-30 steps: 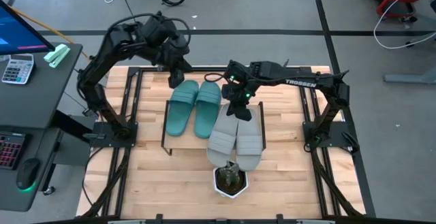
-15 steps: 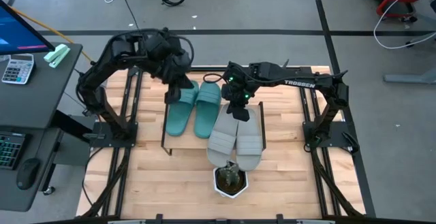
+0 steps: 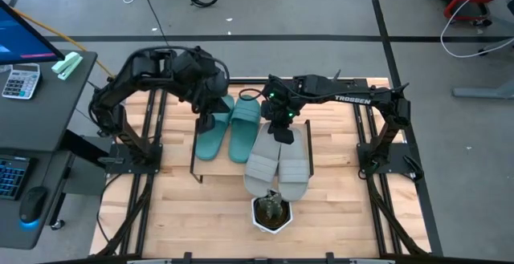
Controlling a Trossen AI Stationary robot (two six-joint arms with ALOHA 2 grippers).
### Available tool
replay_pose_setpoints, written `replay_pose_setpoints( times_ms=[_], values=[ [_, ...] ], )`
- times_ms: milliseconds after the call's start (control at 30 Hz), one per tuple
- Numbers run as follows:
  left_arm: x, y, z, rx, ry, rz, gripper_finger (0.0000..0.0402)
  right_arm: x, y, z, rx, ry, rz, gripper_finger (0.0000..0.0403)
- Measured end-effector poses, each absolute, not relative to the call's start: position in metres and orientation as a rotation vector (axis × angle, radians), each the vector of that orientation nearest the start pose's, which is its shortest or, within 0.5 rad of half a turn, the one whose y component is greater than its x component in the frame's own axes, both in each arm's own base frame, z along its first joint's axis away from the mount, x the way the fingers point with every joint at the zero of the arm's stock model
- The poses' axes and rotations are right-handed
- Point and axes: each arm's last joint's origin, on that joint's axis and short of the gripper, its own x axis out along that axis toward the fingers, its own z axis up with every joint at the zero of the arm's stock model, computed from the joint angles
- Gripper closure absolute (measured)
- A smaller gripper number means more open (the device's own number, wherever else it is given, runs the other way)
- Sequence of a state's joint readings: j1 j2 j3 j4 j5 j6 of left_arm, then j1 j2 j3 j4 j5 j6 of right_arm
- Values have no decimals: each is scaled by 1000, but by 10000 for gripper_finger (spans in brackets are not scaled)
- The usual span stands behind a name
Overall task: Pick and place slides into the shelf
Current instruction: Put the gray slipper on the shelf
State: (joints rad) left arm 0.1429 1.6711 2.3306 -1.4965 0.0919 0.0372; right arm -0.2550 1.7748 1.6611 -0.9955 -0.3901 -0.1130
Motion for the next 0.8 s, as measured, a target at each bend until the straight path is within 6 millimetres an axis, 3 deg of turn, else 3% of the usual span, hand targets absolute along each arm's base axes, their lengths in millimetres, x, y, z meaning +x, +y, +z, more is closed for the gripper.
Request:
replay_pose_setpoints(
  times_ms=[133, 400, 800],
  values=[
    [266, 32, 492, -61, 829, 28, 396, 357, -82, 309, 247, 1043, 180, 403],
    [268, 32, 493, -70, 811, 41, 385, 355, -81, 289, 269, 1084, 174, 403],
    [268, 33, 494, -69, 810, 54, 385, 358, -81, 298, 285, 1041, 173, 387]
  ],
)
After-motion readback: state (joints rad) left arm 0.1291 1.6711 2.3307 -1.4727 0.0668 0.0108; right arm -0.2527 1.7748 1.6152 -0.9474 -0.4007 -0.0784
